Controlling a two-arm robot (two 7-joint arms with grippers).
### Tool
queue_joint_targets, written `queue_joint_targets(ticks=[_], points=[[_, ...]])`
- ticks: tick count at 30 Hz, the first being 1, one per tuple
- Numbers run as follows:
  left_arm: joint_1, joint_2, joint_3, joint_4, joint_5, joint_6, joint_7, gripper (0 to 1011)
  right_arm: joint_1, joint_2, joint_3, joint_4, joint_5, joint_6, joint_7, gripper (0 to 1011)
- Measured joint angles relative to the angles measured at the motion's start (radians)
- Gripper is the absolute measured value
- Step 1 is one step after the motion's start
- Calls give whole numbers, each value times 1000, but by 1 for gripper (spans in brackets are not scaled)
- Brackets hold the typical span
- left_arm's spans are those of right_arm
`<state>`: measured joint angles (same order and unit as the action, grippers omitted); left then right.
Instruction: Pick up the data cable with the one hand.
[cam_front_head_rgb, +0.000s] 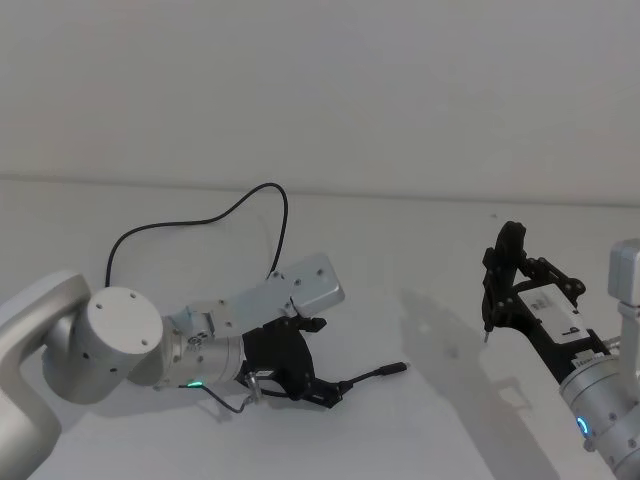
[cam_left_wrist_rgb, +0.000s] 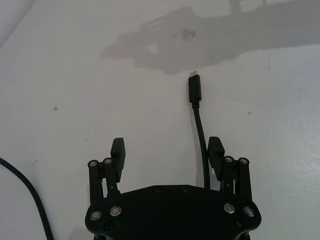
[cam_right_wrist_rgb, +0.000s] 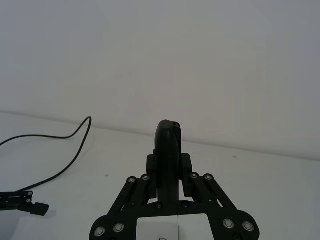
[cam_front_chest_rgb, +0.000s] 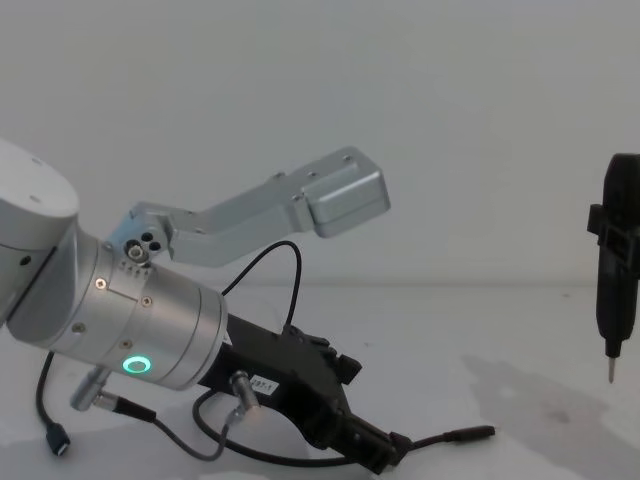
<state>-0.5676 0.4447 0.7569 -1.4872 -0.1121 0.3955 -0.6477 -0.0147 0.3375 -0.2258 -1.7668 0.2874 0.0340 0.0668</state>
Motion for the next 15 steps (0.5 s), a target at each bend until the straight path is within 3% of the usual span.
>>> queue_joint_targets(ticks=[12, 15], points=[[-6, -10, 9, 8, 24, 26, 0, 1001, 0, 0, 0, 0, 0, 0, 0, 268], [-7, -12, 10, 9, 27, 30, -1, 952, 0, 0, 0, 0, 0, 0, 0, 268]])
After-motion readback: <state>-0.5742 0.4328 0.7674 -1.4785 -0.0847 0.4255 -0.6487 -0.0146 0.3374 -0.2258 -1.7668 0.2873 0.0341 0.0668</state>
